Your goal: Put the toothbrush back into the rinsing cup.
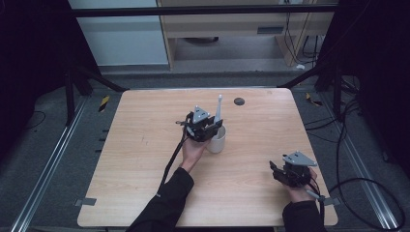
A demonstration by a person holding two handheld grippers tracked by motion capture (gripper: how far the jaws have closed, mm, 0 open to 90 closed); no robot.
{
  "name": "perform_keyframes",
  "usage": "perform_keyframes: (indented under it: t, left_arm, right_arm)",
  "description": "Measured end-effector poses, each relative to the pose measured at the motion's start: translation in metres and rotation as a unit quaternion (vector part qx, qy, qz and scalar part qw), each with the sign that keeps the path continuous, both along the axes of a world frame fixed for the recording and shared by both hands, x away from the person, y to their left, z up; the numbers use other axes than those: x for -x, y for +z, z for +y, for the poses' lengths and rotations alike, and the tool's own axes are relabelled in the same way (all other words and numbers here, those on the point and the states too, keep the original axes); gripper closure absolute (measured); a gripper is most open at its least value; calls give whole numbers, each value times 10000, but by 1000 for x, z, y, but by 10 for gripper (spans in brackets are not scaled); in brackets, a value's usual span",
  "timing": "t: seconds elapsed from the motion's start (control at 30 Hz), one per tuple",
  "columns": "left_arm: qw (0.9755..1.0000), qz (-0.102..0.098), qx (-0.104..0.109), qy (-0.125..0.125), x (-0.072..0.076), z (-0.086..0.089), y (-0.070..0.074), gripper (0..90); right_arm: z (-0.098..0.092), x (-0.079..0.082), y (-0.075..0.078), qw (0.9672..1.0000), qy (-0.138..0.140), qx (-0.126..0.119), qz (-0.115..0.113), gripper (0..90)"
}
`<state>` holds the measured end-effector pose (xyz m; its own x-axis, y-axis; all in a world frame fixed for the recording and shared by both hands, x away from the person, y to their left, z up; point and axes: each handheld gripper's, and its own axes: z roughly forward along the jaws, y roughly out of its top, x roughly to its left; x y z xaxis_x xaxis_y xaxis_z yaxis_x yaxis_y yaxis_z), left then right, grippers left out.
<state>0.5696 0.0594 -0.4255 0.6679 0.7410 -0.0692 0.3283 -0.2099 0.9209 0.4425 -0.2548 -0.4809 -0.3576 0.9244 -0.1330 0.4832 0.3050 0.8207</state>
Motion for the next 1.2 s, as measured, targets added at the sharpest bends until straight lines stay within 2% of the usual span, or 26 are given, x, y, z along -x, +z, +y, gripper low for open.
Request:
perform_keyframes:
  t: [0.47, 0.87, 1.13, 1.17, 1.2]
  left_arm:
    - [9999, 97, -37, -39, -1, 1, -2, 651]
    - [9999, 107, -84, -94, 2, 3, 1, 593]
    - [9999, 18, -84, -80, 15, 24, 18, 503]
    - [9999, 23, -124, -82, 18, 28, 21, 503]
    - [9996, 32, -265, -72, 24, 35, 24, 475]
  right_arm:
    - [1, 0, 0, 10000, 15, 11, -5, 418]
    - [0, 0, 0, 10000, 5, 7, -1, 416]
    - [0, 1, 0, 10000, -6, -4, -2, 414]
    - [0, 1, 0, 10000, -2, -2, -7, 413]
    - [0, 2, 0, 10000, -18, -6, -7, 407]
